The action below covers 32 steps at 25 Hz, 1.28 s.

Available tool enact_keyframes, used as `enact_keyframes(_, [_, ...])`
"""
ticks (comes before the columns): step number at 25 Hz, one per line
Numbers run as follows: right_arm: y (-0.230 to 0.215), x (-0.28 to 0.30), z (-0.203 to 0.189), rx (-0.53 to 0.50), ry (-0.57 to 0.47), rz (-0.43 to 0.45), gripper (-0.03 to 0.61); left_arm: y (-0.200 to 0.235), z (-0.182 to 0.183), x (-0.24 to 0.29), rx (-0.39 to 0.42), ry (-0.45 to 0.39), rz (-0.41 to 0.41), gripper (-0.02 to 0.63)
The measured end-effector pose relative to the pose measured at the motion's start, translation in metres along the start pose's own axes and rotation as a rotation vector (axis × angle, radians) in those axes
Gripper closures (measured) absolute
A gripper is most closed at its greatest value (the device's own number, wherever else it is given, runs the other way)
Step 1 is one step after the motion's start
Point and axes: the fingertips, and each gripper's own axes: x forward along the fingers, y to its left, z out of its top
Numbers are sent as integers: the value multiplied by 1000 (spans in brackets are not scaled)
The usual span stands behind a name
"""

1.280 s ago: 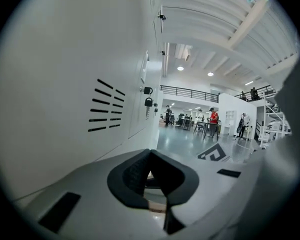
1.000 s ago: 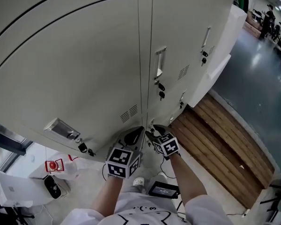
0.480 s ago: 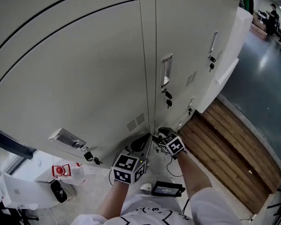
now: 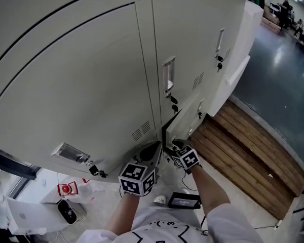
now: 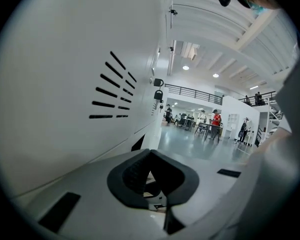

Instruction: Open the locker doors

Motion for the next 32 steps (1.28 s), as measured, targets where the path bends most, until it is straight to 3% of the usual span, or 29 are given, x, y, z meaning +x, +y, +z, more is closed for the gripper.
enact_keyframes(4, [-12, -18, -18, 11, 52, -58, 393, -15, 0, 8, -11, 20, -39, 594])
enact_keyframes(6, [-20, -29, -24, -14, 81, -101, 447, -24, -1, 13, -4, 35, -58, 594])
enact_keyframes(16, [-31, -72, -43, -95, 152, -166, 448, -60, -6, 41, 23, 95, -120, 594])
enact_keyframes(20, [-44, -94, -59, -73, 181, -166, 446, -71, -2, 57, 22, 101, -130, 594])
enact_keyframes(26, [-72, -131, -81, -89, 226, -179, 471, -85, 1, 82, 36, 110, -139, 594])
enact_keyframes(32, [-116, -169, -102, -72, 280, -254, 497, -95, 9, 98, 41, 96, -138, 594])
